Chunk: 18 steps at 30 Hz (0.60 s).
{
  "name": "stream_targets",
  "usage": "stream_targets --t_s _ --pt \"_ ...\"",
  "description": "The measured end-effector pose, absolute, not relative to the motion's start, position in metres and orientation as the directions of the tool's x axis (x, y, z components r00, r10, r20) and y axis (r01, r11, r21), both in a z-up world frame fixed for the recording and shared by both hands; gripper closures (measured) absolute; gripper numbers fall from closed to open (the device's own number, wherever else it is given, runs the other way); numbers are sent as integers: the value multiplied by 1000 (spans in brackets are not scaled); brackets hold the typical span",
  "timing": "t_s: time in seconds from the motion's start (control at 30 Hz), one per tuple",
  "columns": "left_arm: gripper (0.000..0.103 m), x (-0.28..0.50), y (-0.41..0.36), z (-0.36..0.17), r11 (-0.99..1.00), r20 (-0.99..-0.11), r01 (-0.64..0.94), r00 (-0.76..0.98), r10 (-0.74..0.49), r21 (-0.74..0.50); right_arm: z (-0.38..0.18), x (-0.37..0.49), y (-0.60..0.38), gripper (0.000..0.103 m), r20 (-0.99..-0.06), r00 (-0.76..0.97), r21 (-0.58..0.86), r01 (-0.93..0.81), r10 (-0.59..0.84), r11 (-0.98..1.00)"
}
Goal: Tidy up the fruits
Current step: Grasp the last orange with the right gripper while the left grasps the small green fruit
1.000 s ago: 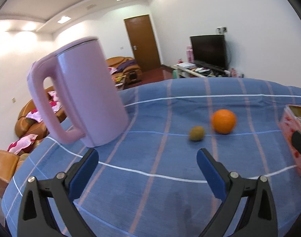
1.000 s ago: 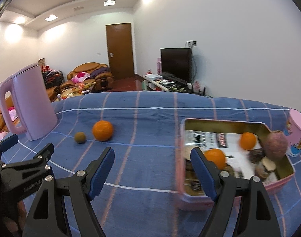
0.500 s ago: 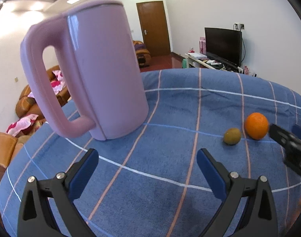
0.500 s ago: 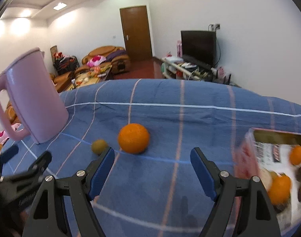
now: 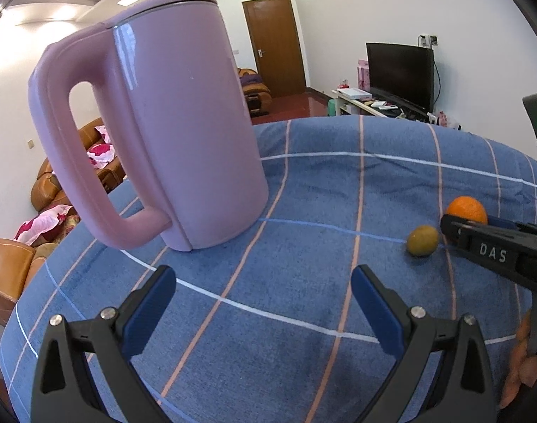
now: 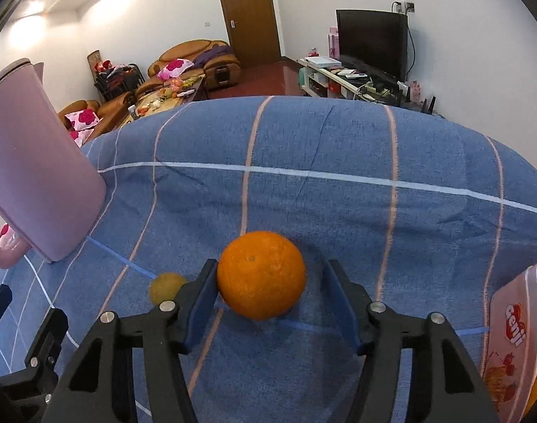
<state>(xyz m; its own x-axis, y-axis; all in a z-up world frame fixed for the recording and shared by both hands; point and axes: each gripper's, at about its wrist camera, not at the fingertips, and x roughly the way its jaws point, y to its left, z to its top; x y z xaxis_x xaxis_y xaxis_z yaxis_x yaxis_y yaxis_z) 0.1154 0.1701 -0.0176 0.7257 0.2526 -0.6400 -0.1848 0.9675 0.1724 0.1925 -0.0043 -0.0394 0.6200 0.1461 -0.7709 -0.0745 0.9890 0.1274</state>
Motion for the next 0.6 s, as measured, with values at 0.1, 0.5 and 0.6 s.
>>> stream_targets --t_s 0.1,0.5,0.6 --pt "1 114 170 -17 970 -632 -172 736 243 173 -36 180 -3 55 -769 626 91 -90 128 992" --pt "18 137 124 -9 994 -671 64 741 16 93 -4 71 -52 55 -650 748 127 -64 132 990" --pt "34 155 98 -11 988 -704 115 710 -11 100 -4 53 -61 55 -641 757 130 -54 125 990"
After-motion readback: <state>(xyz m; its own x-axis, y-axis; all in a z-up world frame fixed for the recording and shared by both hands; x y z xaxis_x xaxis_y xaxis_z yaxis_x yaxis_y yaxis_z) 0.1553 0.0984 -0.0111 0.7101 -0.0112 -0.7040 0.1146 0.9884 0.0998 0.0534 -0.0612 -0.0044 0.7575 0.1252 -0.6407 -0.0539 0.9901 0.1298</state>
